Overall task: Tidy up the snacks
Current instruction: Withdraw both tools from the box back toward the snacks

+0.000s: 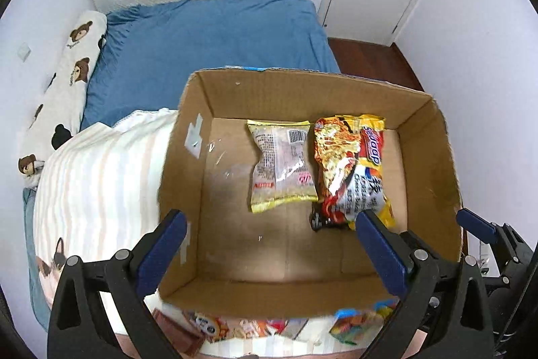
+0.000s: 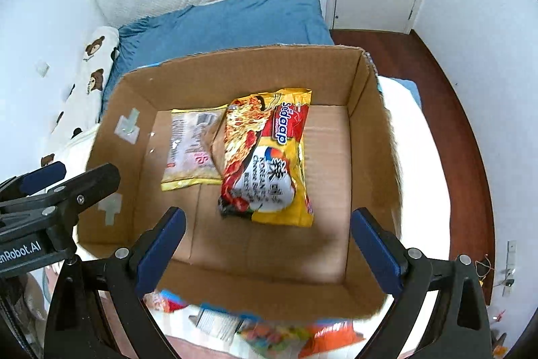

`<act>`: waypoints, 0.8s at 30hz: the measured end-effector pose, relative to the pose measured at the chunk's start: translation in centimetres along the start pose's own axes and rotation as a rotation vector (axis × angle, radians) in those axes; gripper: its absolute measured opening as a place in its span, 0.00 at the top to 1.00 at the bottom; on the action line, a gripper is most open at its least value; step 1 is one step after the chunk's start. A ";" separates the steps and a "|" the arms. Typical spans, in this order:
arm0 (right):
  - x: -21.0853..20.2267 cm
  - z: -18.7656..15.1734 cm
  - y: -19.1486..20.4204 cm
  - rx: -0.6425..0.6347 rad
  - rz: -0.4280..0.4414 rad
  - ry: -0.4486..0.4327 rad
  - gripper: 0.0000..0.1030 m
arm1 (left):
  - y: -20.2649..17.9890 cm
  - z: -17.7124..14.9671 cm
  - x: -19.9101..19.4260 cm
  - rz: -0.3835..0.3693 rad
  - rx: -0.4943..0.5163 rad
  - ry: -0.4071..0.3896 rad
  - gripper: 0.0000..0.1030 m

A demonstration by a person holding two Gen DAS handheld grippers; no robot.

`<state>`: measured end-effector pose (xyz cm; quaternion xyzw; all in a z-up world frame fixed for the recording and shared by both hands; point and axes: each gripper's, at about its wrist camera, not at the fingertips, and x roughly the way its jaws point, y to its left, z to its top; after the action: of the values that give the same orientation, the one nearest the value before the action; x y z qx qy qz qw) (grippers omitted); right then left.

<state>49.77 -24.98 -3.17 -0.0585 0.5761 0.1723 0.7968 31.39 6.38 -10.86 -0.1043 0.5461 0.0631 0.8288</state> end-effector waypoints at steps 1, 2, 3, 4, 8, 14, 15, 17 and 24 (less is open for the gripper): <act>-0.4 -0.5 0.4 -0.001 0.000 -0.010 0.03 | 0.0 -0.5 -0.7 0.000 0.002 -0.010 0.00; -0.3 -0.5 0.8 0.000 0.000 -0.016 0.02 | 0.0 -0.9 -1.1 0.004 0.005 -0.018 0.00; -1.3 -1.1 1.0 -0.002 0.002 -0.029 0.02 | 0.0 -1.4 -1.8 0.006 0.009 -0.028 0.00; -1.4 -1.3 1.1 -0.002 0.003 -0.035 0.02 | 0.0 -1.8 -2.2 0.008 0.010 -0.034 0.00; -3.8 -3.2 1.5 0.001 0.023 -0.068 0.02 | 0.3 -3.6 -4.4 0.002 -0.002 -0.060 0.00; -5.6 -7.4 1.6 0.023 0.079 -0.057 0.02 | 1.6 -8.0 -6.7 -0.014 -0.030 -0.065 0.00; -5.7 -8.6 1.6 0.024 0.088 -0.045 0.02 | 2.0 -9.1 -6.9 -0.011 -0.035 -0.062 0.00; -5.3 -10.6 1.5 0.033 0.102 -0.018 0.02 | 2.7 -11.7 -6.9 -0.005 -0.036 -0.041 0.00; -2.4 -20.3 0.5 0.082 0.130 0.159 0.02 | 6.2 -21.9 -3.8 0.049 -0.063 0.121 0.00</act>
<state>30.73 -30.92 -7.58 -0.0020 0.6467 0.1949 0.7374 9.02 7.17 -16.34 -0.1206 0.5955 0.0943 0.7886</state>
